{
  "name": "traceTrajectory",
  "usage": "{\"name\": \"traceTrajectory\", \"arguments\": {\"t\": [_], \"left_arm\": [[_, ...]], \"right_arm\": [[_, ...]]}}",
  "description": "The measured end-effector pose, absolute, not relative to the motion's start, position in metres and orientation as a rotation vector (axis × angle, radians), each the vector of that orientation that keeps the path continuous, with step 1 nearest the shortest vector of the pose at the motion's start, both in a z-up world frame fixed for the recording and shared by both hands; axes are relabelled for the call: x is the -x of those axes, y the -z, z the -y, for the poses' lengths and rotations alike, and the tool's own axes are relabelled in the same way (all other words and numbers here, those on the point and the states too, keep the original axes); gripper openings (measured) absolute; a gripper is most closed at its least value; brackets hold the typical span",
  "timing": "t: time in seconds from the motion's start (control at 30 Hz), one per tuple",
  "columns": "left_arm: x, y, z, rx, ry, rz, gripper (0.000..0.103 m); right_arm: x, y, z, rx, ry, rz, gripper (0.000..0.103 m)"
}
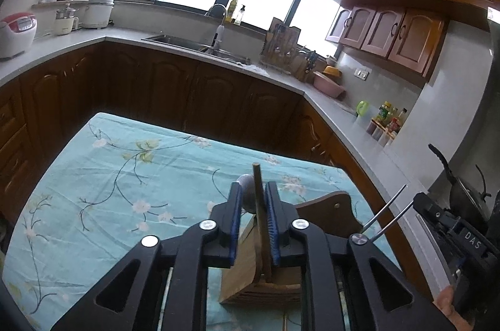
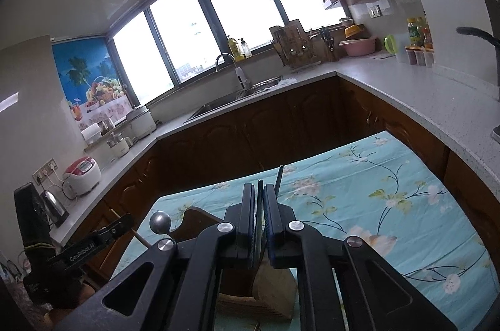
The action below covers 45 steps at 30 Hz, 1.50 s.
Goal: Organize utensils
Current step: 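Drop the chopstick into the holder with the left tool while the right tool releases the fork, then move both tools back toward the chopsticks and forks on the table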
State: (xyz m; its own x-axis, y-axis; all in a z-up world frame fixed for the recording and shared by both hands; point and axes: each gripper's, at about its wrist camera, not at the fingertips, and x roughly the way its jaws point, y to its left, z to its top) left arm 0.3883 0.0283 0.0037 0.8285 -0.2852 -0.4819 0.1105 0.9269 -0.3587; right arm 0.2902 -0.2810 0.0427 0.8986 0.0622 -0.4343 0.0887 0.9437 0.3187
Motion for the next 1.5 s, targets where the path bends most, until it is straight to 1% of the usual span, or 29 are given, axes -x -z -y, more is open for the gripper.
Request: {"name": "traceTrajectory", "arguments": {"t": [0.07, 0.13, 0.17, 0.2, 0.27, 0.33, 0.4, 0.43, 0.5, 0.57, 0.6, 0.63, 0.7, 1.0, 1.5], "left_arm": [[-0.387, -0.005, -0.028, 0.326, 0.211, -0.559, 0.02], [-0.386, -0.006, -0.028, 0.323, 0.208, -0.56, 0.021], [-0.386, -0.007, -0.027, 0.32, 0.208, -0.56, 0.021], [-0.386, -0.007, -0.027, 0.317, 0.206, -0.572, 0.022], [-0.384, -0.008, -0.026, 0.313, 0.202, -0.577, 0.025], [-0.382, -0.008, -0.027, 0.319, 0.201, -0.583, 0.031], [-0.381, -0.007, -0.027, 0.324, 0.197, -0.587, 0.034], [-0.38, -0.007, -0.027, 0.325, 0.197, -0.589, 0.036], [-0.378, -0.008, -0.027, 0.324, 0.198, -0.594, 0.039], [-0.376, -0.01, -0.027, 0.322, 0.194, -0.599, 0.047], [-0.373, -0.012, -0.028, 0.323, 0.195, -0.597, 0.052], [-0.371, -0.013, -0.029, 0.324, 0.197, -0.595, 0.055], [-0.363, -0.015, -0.031, 0.319, 0.196, -0.591, 0.056], [-0.316, -0.005, -0.042, 0.315, 0.199, -0.656, 0.059], [-0.22, 0.003, -0.059, 0.326, 0.182, -0.771, 0.059]], "right_arm": [[-0.291, -0.042, 0.282, -0.337, 0.018, -0.46, 0.01], [-0.291, -0.041, 0.284, -0.341, 0.019, -0.462, 0.014], [-0.291, -0.04, 0.284, -0.343, 0.02, -0.463, 0.02], [-0.29, -0.04, 0.283, -0.346, 0.023, -0.46, 0.031], [-0.288, -0.04, 0.285, -0.354, 0.022, -0.452, 0.044], [-0.286, -0.04, 0.287, -0.357, 0.026, -0.45, 0.045], [-0.285, -0.04, 0.288, -0.366, 0.021, -0.449, 0.052], [-0.284, -0.04, 0.289, -0.366, 0.024, -0.45, 0.053], [-0.283, -0.04, 0.289, -0.367, 0.024, -0.451, 0.053], [-0.282, -0.04, 0.289, -0.37, 0.023, -0.452, 0.053], [-0.281, -0.041, 0.288, -0.372, 0.021, -0.451, 0.056], [-0.28, -0.041, 0.288, -0.375, 0.02, -0.451, 0.058], [-0.276, -0.042, 0.289, -0.382, 0.015, -0.442, 0.071], [-0.243, -0.034, 0.295, -0.417, 0.026, -0.458, 0.078], [-0.16, 0.011, 0.292, -0.454, 0.059, -0.595, 0.078]]}}
